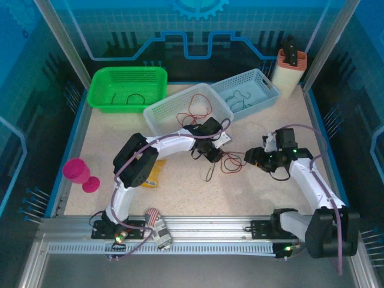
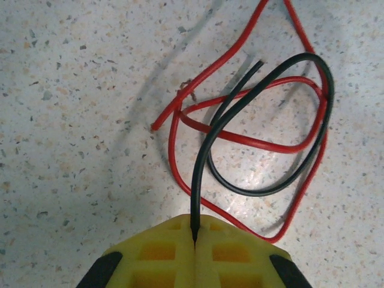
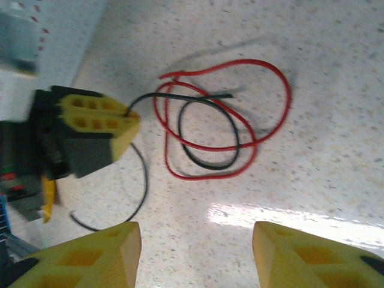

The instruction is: Untangle the cables

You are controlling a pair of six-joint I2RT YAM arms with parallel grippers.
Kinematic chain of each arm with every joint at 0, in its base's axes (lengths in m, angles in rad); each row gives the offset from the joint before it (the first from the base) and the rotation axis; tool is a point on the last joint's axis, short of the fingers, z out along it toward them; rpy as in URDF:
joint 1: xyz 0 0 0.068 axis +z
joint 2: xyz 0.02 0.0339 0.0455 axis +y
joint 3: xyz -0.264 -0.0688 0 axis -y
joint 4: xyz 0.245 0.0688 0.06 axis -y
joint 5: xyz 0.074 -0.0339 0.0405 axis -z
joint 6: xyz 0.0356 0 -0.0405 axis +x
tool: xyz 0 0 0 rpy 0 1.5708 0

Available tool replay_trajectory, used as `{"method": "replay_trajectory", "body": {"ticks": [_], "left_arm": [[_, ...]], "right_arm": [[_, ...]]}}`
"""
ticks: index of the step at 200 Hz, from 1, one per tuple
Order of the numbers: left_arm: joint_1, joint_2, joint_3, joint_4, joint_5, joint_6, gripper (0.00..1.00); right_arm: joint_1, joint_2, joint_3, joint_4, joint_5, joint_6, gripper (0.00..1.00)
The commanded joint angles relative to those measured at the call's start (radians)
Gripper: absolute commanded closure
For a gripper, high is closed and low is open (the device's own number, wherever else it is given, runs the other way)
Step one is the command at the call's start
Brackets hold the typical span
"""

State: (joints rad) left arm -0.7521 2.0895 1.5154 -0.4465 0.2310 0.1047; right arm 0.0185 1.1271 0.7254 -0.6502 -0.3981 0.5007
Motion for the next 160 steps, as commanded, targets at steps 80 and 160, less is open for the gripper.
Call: {"method": "replay_trajectory", "body": {"ticks": [80,160], "left_arm": [[-0.002,-0.107,-0.074,0.041,0.07,0.004,1.0],[-0.002,-0.112,-0.077,-0.002,0.073,0.03,1.0]], "right_arm": [[0.121,0.364,0.309,-0.06,0.338,-0.238,0.59],[0.132,0.569,0.413,-0.116,0.249,-0.441,0.51]]}}
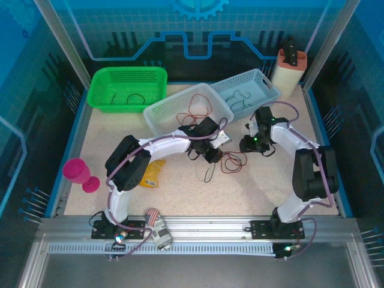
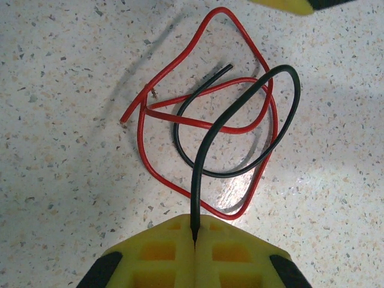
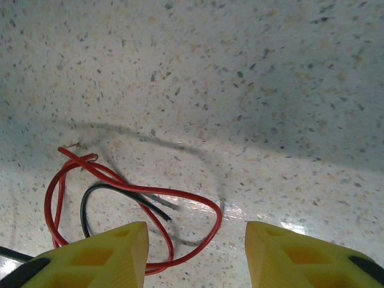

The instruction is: Untangle the cables

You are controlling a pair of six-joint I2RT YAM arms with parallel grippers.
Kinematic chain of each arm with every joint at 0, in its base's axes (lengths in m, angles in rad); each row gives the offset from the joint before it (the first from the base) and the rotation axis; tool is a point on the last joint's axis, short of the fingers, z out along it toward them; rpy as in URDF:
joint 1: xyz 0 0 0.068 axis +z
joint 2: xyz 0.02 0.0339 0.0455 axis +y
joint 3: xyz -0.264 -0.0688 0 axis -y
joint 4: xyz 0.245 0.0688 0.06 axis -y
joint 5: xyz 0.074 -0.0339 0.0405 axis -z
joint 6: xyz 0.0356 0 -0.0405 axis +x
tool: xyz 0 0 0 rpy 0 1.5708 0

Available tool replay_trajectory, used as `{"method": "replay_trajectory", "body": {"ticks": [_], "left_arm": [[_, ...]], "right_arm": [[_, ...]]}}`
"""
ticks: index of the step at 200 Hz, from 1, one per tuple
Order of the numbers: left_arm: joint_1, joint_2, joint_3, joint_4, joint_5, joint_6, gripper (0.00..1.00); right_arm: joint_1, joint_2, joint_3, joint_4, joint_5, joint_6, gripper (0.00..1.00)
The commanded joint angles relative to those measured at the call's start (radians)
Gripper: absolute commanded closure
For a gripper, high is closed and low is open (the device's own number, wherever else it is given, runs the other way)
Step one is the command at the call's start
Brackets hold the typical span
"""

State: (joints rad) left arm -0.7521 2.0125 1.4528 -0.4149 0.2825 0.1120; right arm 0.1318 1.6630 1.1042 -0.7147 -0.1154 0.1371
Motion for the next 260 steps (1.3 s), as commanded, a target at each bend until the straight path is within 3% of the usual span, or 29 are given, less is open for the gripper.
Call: {"method": "replay_trajectory", "body": {"ticks": [1,81,122,156,191,216,240,260], "left_arm": [[-0.002,-0.036,-0.016,-0.033,0.021,0.022,1.0],[-0.001,-0.041,-0.027,-0.041,0.014,0.013,1.0],[-0.002,-0.044,-0.037,-0.038,0.011,0.008,1.0],[-0.002,-0.042,-0.031,-0.048,0.003,0.008,1.0],[-0.002,-0.043,-0.032,-0.053,0.001,-0.002,1.0],[-0.002,-0.041,-0.038,-0.042,-0.003,-0.013,1.0],[-0.002,-0.041,-0.045,-0.027,-0.004,-0.033,1.0],[-0.003,-0.04,-0.048,-0.018,0.002,-0.041,1.0]], "right_arm": [[0.018,0.036,0.036,-0.054,-0.033,-0.078,0.51],[0.074,0.157,0.093,-0.079,0.009,-0.168,0.5],[0.115,0.232,0.128,-0.096,0.165,-0.175,0.52],[0.135,0.23,0.116,-0.076,0.196,-0.192,0.56],[0.143,0.204,0.096,-0.059,0.21,-0.207,0.67],[0.162,0.16,0.072,-0.061,0.261,-0.206,0.86],[0.179,0.076,0.02,-0.038,0.268,-0.176,0.98],[0.184,0.023,0.005,-0.039,0.261,-0.157,1.0]]}}
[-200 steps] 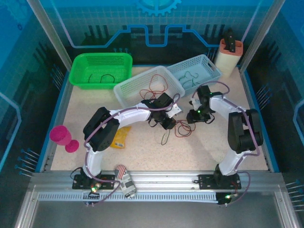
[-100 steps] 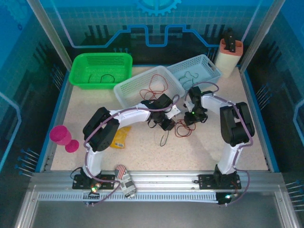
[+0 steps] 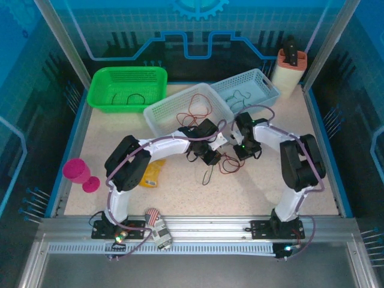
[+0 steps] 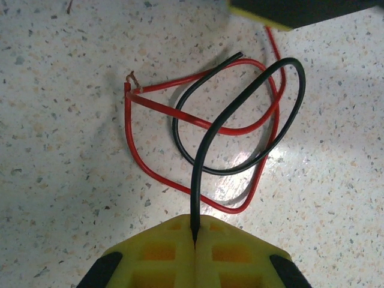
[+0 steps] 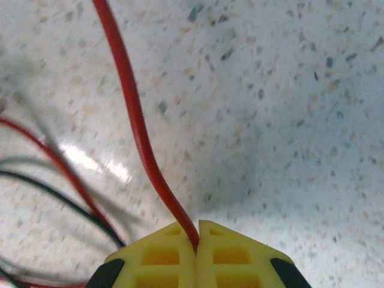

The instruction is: Untangle the cables

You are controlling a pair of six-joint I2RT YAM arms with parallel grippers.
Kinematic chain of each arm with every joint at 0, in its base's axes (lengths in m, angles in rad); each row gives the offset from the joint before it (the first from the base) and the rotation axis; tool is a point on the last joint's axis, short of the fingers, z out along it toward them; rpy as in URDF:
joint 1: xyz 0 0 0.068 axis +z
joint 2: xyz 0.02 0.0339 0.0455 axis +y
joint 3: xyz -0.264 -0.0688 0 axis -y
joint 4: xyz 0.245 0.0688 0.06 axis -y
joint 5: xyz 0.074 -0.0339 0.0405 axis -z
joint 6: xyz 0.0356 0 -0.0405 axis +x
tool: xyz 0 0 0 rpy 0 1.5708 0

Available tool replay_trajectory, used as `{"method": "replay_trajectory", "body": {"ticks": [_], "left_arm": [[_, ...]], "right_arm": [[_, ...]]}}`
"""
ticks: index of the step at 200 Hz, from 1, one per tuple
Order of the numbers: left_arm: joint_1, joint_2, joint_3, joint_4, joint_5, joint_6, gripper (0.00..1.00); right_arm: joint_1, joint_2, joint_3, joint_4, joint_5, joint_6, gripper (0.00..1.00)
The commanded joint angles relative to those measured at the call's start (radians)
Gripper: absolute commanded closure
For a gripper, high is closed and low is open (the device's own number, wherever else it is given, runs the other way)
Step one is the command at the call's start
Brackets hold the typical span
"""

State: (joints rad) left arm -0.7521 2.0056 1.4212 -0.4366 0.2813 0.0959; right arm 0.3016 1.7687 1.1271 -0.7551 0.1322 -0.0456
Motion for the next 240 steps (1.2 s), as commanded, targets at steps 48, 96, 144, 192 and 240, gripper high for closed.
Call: {"method": "replay_trajectory", "body": {"ticks": [48,96,144,192,240], "left_arm": [[-0.006,-0.036,-0.019,-0.004,0.002,-0.021,1.0],[-0.019,-0.09,-0.146,0.012,-0.01,-0.029,1.0],[-0.02,-0.153,-0.276,0.043,-0.028,-0.064,1.0],[-0.02,-0.194,-0.326,0.053,-0.04,-0.085,1.0],[-0.02,-0.197,-0.328,0.049,-0.042,-0.084,1.0]], "right_arm": [[0.003,-0.162,-0.02,-0.018,-0.068,0.069,1.0],[-0.116,-0.224,0.012,0.023,-0.21,0.195,1.0],[-0.263,-0.209,0.058,0.082,-0.32,0.351,1.0],[-0.395,-0.217,0.062,0.116,-0.308,0.459,1.0],[-0.477,-0.229,0.06,0.124,-0.332,0.475,1.0]]}}
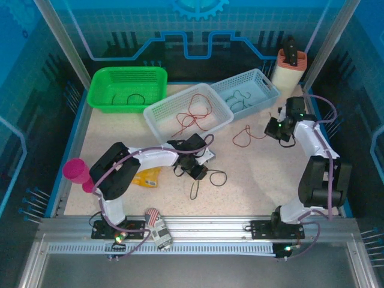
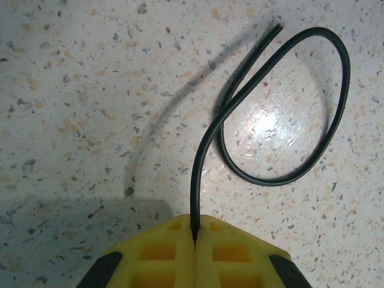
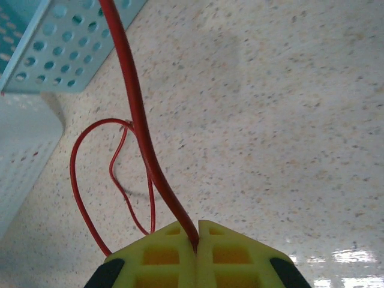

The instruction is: Untangle the cables

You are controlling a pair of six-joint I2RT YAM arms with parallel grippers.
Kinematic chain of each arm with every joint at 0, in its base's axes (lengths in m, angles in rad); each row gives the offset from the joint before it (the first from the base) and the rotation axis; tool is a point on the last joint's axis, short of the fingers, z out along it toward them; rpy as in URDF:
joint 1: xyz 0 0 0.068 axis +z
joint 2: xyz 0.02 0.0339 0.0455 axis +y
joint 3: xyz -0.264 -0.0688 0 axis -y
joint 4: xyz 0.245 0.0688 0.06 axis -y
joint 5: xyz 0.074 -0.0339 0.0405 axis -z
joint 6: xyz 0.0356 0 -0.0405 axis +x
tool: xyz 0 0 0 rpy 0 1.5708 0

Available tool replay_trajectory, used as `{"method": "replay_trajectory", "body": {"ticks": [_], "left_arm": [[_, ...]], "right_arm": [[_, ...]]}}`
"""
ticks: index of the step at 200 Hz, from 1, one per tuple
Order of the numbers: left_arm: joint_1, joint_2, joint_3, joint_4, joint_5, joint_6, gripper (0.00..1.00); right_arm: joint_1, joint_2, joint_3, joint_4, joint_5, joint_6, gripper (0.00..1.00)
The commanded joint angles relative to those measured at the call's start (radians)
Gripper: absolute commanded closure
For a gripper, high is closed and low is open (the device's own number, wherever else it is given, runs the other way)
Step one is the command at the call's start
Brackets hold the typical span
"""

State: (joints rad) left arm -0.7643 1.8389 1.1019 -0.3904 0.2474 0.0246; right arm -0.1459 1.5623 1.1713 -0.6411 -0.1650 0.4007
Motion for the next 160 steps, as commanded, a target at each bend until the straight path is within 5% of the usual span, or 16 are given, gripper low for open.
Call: {"method": "replay_trajectory", "body": {"ticks": [1,51,142,160], "left_arm": [[-0.008,-0.029,-0.008,0.003,-0.008,-0.013,1.0],[-0.007,-0.056,0.013,0.021,0.002,-0.035,1.0],[-0.007,-0.192,-0.03,0.126,0.02,-0.04,1.0],[-0.008,-0.176,-0.046,0.13,0.007,-0.038,0.9]], "right_arm": [[-0.03,-0.022,0.016,0.01,-0.035,0.029,1.0],[-0.034,-0.1,-0.057,0.089,-0.171,0.014,1.0],[-0.038,-0.548,-0.354,0.318,-0.362,0.214,1.0],[-0.038,-0.579,-0.32,0.312,-0.357,0.226,1.0]]}}
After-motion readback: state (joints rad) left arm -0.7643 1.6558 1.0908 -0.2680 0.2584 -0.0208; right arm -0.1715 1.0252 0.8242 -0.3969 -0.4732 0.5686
